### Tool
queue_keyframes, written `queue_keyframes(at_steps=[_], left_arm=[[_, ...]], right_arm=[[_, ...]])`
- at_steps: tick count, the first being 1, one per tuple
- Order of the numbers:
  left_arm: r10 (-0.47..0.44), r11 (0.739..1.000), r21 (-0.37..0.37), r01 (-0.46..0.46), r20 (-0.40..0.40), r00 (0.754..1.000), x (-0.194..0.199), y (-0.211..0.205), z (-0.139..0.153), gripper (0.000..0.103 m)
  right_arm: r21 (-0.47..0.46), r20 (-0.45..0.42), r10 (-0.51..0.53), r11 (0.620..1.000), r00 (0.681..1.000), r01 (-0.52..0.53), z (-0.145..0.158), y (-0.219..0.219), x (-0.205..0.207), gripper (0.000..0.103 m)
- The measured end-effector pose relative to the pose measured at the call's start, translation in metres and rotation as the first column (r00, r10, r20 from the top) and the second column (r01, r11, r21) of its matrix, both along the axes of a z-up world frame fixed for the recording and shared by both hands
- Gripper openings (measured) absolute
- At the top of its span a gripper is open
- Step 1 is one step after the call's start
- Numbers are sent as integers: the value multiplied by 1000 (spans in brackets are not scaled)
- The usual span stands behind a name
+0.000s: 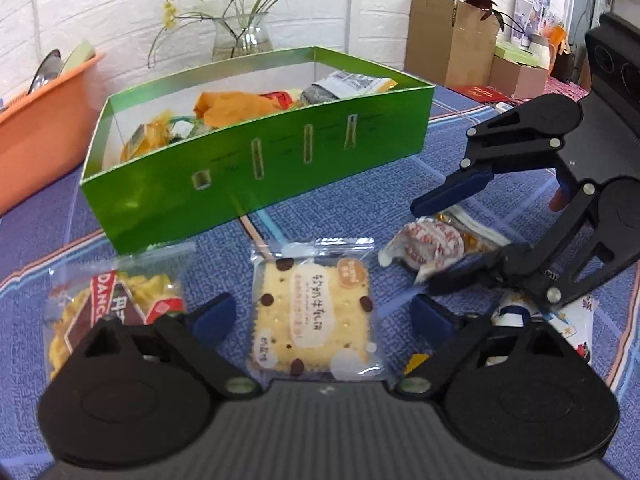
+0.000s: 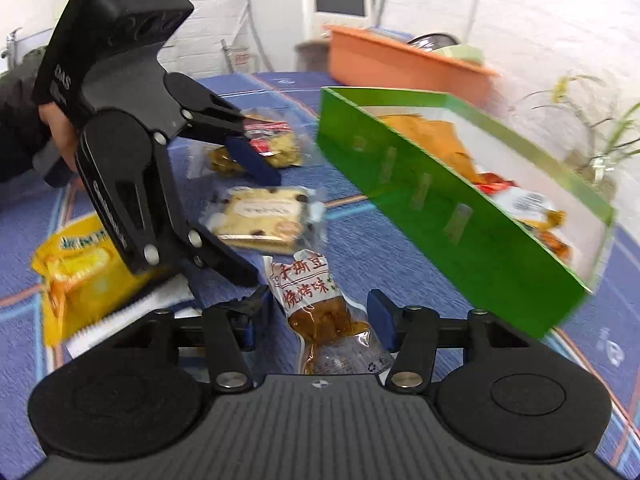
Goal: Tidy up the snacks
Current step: 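Grasp the brown-labeled clear bag with the right tool while the left tool grasps the chocolate-chip cookie packet, then lower both held snacks into the green box and open both tools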
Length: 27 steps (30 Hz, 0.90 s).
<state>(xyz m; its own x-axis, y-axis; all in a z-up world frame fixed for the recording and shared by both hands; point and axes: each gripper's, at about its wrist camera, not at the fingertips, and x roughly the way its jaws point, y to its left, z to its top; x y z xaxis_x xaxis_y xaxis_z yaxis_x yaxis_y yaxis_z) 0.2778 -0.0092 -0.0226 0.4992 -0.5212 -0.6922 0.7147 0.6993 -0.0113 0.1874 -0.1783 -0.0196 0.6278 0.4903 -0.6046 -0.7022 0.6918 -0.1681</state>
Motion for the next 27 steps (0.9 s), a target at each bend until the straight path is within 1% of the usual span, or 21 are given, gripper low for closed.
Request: queue_keyframes(at_steps=[1,2,3,4,7,9,11,13,15,16,17,19,20,22,23,25,27], left_arm=[[1,1000,-13,-1,-8,1000,-1,-1,3,66],[15,999,-32,-16,-27,1000,-1,-1,5,49],[33,998,-53,-35,-51,998,1,0,6,49],[43,996,-81,-48,-70,997,1,2,6,49],[56,974,-208,-86,-146,988,-2,15,4,50],[82,958,-258,-123,-164,983,-8,25,3,50],[123,944,-287,-165,-159,980,-16,36,5,50],[148,928,-322,-186,-140,979,-26,48,12,50],[172,913,-356,-201,-111,979,-38,58,23,50],[181,908,-367,-203,-91,979,-44,62,30,50],[200,899,-382,-212,-70,977,-49,68,37,50],[246,886,-398,-237,-29,969,-58,76,50,51],[291,881,-393,-265,7,957,-64,79,58,51],[370,875,-372,-308,107,923,-73,83,73,51],[386,870,-378,-315,128,913,-74,86,78,51],[395,855,-412,-316,123,910,-70,91,89,51],[406,850,-420,-319,134,904,-64,90,95,51]], right_arm=[[-1,11,-23,1000,1000,23,-1,-2,-3,84],[-7,31,-52,999,998,53,-1,-4,-7,79],[-2,51,-78,997,996,78,-2,-6,-12,66],[14,58,-102,995,993,101,-1,-9,-16,63],[54,66,-152,987,986,148,3,-13,-28,62],[60,87,-174,984,981,169,5,-12,-38,62],[72,111,-192,980,975,184,9,-9,-48,62],[92,149,-224,973,963,212,16,-8,-59,62],[137,168,-273,958,947,252,25,-6,-66,62],[171,163,-298,947,941,270,30,-7,-69,62],[208,149,-320,935,936,286,35,-9,-71,62],[298,81,-349,902,933,312,44,-15,-70,62],[346,35,-353,882,935,320,48,-18,-68,62],[451,-86,-341,824,936,341,54,-27,-59,62],[494,-145,-328,794,934,355,55,-30,-54,63],[574,-246,-291,725,925,381,57,-33,-44,63],[628,-283,-271,672,920,391,59,-32,-35,63]])
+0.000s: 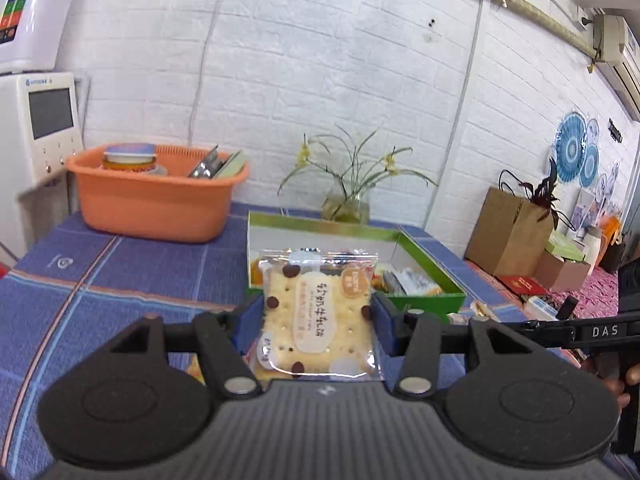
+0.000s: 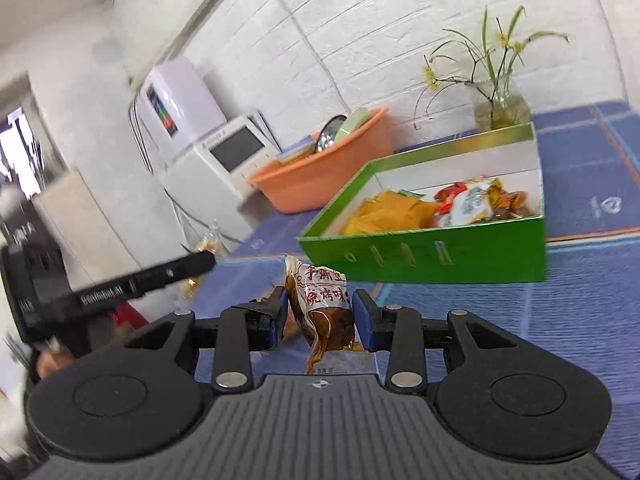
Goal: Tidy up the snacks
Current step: 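Lower both held snacks into the green box and open both tools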
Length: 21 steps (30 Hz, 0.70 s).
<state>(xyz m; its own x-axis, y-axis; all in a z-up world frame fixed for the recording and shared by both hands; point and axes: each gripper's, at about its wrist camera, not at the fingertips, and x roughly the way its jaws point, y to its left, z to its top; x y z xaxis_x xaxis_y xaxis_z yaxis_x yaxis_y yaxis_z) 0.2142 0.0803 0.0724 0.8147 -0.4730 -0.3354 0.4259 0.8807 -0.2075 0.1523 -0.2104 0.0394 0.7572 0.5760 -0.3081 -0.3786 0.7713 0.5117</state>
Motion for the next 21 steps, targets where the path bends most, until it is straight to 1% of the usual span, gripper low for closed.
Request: queue_keyframes(at_steps=[2,3,4,6,7,9,11,12,14,15,16,17,19,20,21], left_arm=[[21,1000,9,-22,19,1000,12,-9,5,51],[29,1000,1,-29,26,999,18,-14,7,51],[35,999,-10,-35,32,999,28,-21,9,51],[35,999,-39,-33,44,998,44,-33,13,51],[22,998,-61,-19,51,998,54,-42,15,51],[32,996,-88,-25,77,996,71,-57,21,51],[69,996,-71,-62,101,993,91,-74,22,51],[96,994,-55,-90,109,989,100,-81,20,51],[140,990,-39,-136,109,984,113,-88,8,51],[153,988,-34,-150,108,982,117,-89,-3,51],[147,989,-5,-147,78,986,129,-91,-12,52],[145,989,24,-145,27,989,141,-93,-17,52],[153,988,8,-154,33,988,148,-91,-21,52],[161,987,22,-161,33,986,150,-92,-21,52],[165,985,36,-167,40,985,151,-93,-22,52]], right_arm=[[27,30,-51,998,998,50,6,2,4,63],[47,47,-87,995,995,84,11,3,7,63],[78,65,-132,989,989,127,14,1,9,63],[170,80,-236,961,969,220,19,-7,16,63],[217,77,-281,941,957,259,19,-10,22,63],[295,53,-346,902,937,317,17,-16,38,63],[355,10,-373,868,928,346,11,-21,55,63],[357,-17,-378,862,926,359,7,-21,63,63],[316,-58,-395,864,917,392,-2,-18,80,63],[287,-62,-412,865,909,412,-5,-15,85,63],[261,-48,-432,865,901,428,-9,-13,88,63],[243,-24,-452,862,892,444,-12,-11,90,63],[134,6,-481,869,876,476,-12,-6,98,62],[77,41,-497,867,867,493,-11,-2,99,61],[19,90,-525,850,846,526,-10,1,98,61]])
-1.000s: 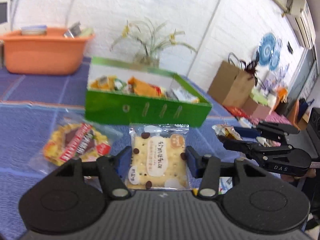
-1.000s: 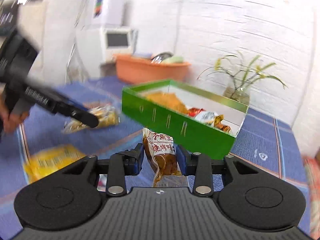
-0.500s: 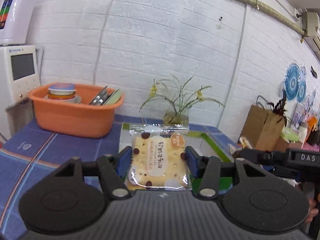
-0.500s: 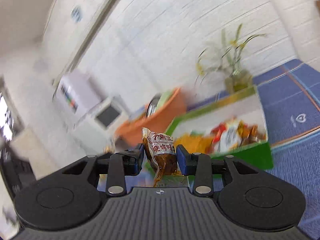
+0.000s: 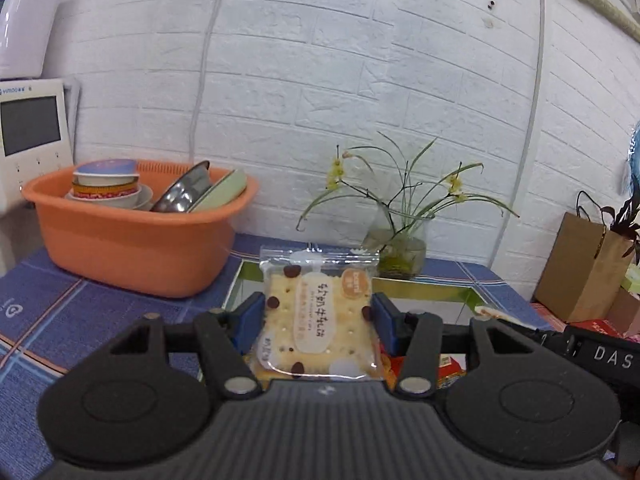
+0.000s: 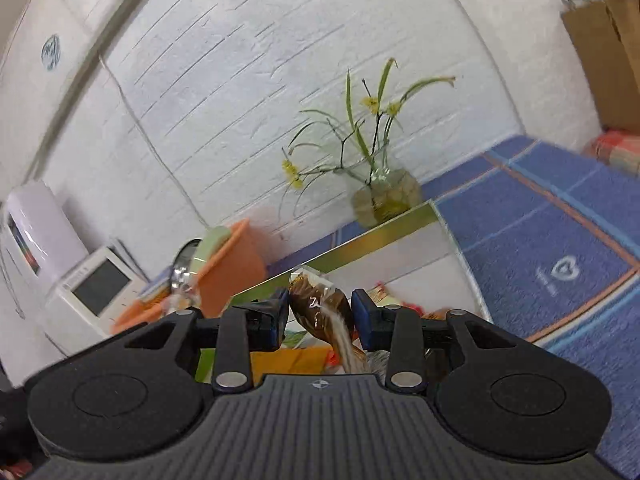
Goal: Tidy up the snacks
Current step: 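Lower both held snacks into the green box and open both tools, then grasp the clear bag of yellow pasta with the right tool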
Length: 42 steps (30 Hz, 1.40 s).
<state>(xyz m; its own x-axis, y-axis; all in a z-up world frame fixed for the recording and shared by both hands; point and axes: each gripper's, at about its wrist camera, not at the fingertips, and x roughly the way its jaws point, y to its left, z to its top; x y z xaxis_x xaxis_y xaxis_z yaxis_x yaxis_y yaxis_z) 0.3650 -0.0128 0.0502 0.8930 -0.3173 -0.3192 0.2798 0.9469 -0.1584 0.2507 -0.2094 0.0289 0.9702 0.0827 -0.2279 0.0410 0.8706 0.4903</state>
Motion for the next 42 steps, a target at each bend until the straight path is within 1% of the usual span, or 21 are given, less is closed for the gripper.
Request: queue_keyframes(at_steps=[2,3,10,12,14,16,17,18,19,21,23,24,25,27,30,33,35,38,40,42], left_arm=[[3,1000,20,-3,-2,1000,1,-1,-3,52],[3,1000,24,-3,-4,1000,2,-1,-4,52],[-9,996,92,8,12,1000,-1,-11,-11,52],[-4,994,107,3,8,1000,1,-13,-14,52],[7,991,134,-8,10,1000,3,-15,-18,52],[11,990,144,-11,1,1000,5,-15,-22,53],[11,990,144,-10,-6,1000,7,-15,-24,54],[10,989,148,-9,-8,1000,7,-15,-26,55],[11,987,158,-10,-7,1000,8,-17,-27,62],[12,985,174,-12,0,1000,7,-19,-28,64],[4,984,178,-4,2,1000,6,-20,-27,65],[0,984,177,0,2,1000,5,-19,-27,67],[-1,984,178,0,3,1000,5,-19,-26,68],[0,982,190,-2,8,1000,3,-19,-25,69],[11,980,200,-12,9,1000,1,-18,-23,71],[20,981,193,-21,9,1000,-3,-12,-17,73],[29,981,190,-33,22,999,-10,-5,-11,75],[49,979,197,-59,56,997,-25,10,1,82],[74,975,203,-89,79,994,-38,24,9,82],[112,972,197,-127,84,990,-52,42,13,82]], right_arm=[[-124,12,-49,991,999,50,2,7,-3,61],[-162,20,-55,985,998,58,2,9,-4,61],[-273,74,-85,957,994,102,5,10,-14,61],[-269,59,-81,959,995,93,2,7,-8,61],[-246,50,-55,967,997,66,-3,2,-5,61],[-223,60,-28,974,998,41,-8,1,-4,61],[-218,68,-33,975,997,47,-10,1,-4,62],[-212,83,-41,976,996,58,-11,1,-5,64],[-203,101,-49,977,994,69,-12,0,-6,67],[-166,104,-46,984,993,63,-10,-5,-7,103],[-105,114,-25,994,993,37,-7,-11,-9,103],[-81,124,-20,996,992,30,-6,-14,-10,103],[-68,132,-22,997,991,32,-4,-16,-12,103],[-84,149,-30,996,988,43,1,-16,-16,103],[-151,176,-36,987,984,63,9,-11,-21,103],[-158,188,-23,986,982,54,16,-9,-26,103],[-129,188,9,992,982,16,21,-11,-28,103],[-62,174,71,996,982,-61,27,-11,-31,103],[-43,161,131,991,978,-126,32,-7,-32,103],[-44,151,197,980,969,-192,36,1,-34,103]])
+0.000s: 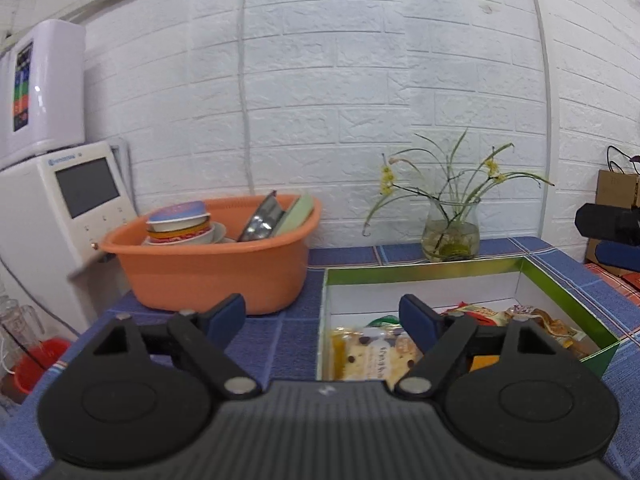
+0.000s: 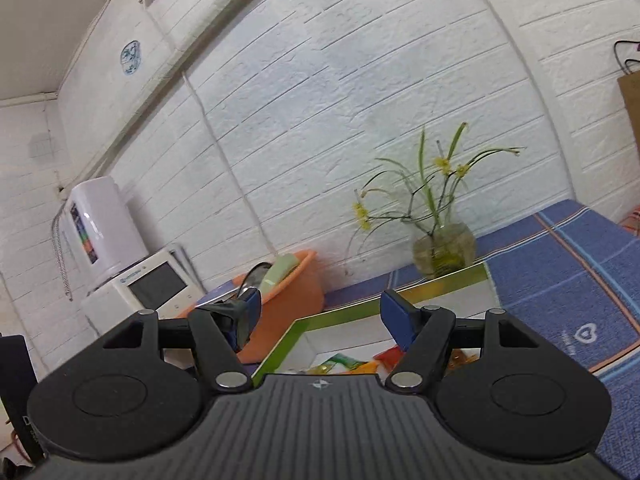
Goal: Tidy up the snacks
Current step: 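Grasp the clear bag of yellow pasta with the right tool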
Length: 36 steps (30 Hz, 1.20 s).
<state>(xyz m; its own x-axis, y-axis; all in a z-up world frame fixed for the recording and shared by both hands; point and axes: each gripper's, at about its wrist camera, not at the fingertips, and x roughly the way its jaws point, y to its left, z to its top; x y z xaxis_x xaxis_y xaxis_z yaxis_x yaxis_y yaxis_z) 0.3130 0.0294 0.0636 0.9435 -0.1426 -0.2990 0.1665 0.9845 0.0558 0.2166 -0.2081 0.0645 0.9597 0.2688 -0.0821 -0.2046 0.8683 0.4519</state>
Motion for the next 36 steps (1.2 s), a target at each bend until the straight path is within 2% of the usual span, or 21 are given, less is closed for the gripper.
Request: queue_keyframes(at_steps=[2,4,6,8,11,12,16,18,21,22,23,26,27,29,30,32,34,36], left_arm=[[26,1000,-7,-26,-16,1000,-13,18,0,82],[18,1000,22,-17,-50,999,-20,31,-2,83],[60,997,44,-57,-66,996,-33,43,-10,83],[42,998,47,-37,-95,995,-46,54,-24,83],[-10,1000,23,14,-142,990,-55,64,-46,86],[-23,999,20,27,-160,987,-55,66,-52,103],[-77,996,27,82,-149,986,-60,66,-62,103],[-110,993,27,115,-146,983,-62,65,-66,103],[-173,983,32,181,-180,968,-60,56,-74,103],[-182,979,61,196,-193,964,-59,49,-78,103],[-181,974,96,203,-197,964,-58,43,-82,103],[-157,951,226,210,-229,961,-54,22,-100,103],[-152,955,218,200,-219,964,-54,21,-99,101],[-142,966,184,183,-213,967,-53,24,-98,87],[-115,971,185,154,-206,972,-53,26,-98,70],[-106,983,129,134,-203,974,-55,34,-93,71],[-113,990,64,126,-179,977,-62,43,-83,70],[-99,992,66,108,-121,988,-75,42,-71,70]], right_arm=[[-55,-10,82,995,997,-83,3,13,-2,103],[-137,-38,156,978,987,-159,5,31,-4,103],[-221,-103,218,946,971,-236,3,53,-3,103],[-262,-161,285,911,945,-320,-2,71,-1,103],[-210,-265,347,890,900,-405,-17,89,8,103],[-163,-311,352,895,883,-414,-24,93,13,103],[17,-441,358,920,823,-391,-51,94,27,103],[44,-485,328,935,811,-353,-61,95,29,103],[43,-508,305,943,806,-330,-70,100,31,103],[52,-516,301,945,802,-322,-74,102,33,103],[67,-491,304,947,816,-313,-76,102,32,103],[70,-458,326,940,827,-333,-79,108,34,102],[44,-458,328,936,826,-348,-80,112,35,76],[45,-448,331,936,831,-349,-81,113,34,64],[43,-434,335,935,837,-352,-79,113,32,58],[12,-391,349,927,852,-374,-71,113,26,46],[-22,-341,354,923,871,-383,-59,114,15,44],[-33,-280,367,920,887,-391,-46,114,5,44]])
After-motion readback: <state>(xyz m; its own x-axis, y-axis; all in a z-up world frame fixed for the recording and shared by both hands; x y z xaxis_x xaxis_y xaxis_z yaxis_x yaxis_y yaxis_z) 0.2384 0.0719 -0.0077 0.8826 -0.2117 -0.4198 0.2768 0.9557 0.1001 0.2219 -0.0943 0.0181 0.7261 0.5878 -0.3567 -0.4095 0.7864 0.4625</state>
